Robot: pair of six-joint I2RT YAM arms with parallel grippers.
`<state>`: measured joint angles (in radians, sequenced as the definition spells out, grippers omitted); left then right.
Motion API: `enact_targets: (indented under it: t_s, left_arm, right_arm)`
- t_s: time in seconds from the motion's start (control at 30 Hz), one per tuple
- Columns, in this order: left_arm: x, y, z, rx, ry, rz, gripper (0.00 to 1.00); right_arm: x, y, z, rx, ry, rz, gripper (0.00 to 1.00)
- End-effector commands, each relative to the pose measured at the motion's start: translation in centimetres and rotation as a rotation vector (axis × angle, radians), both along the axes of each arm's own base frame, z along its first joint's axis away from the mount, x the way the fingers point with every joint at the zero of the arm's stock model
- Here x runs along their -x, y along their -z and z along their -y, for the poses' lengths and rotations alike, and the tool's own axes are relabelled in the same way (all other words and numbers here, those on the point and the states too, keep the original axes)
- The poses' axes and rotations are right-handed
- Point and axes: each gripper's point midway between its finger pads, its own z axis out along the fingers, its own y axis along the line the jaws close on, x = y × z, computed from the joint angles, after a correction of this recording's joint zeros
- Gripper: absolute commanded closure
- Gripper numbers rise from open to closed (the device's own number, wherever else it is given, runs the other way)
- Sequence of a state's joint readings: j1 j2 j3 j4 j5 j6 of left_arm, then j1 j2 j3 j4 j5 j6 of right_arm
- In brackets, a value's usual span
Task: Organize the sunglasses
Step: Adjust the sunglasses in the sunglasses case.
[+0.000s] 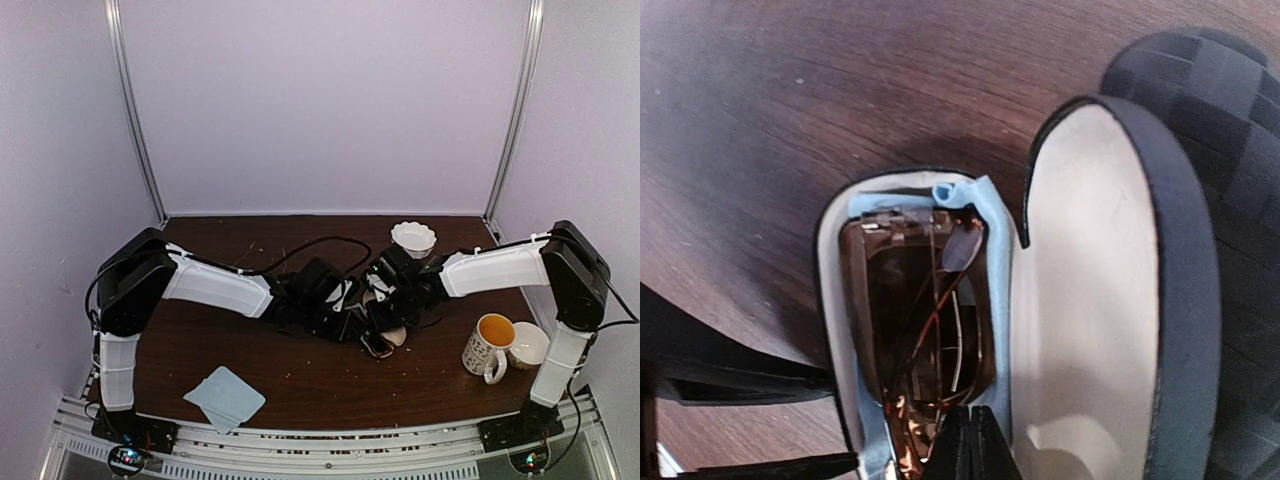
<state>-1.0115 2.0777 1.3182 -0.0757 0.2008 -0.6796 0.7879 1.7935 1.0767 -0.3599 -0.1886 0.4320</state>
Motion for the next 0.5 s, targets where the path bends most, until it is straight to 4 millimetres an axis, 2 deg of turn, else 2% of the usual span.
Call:
enact_targets:
  t_s: [0.0,0.47]
  left_arm:
    - [0.1,0.4,0.6,0.018,0.012,0.018,0.73]
    - [0.1,0.3,0.1,0.011,0.004,0.026,0.73]
  right_arm:
    - [-0.2,-1.3,1.5,0.095,-0.012,0.050,1.00]
    - [-1.5,-4.8,2.9,0.187,-0.004,0.134,1.00]
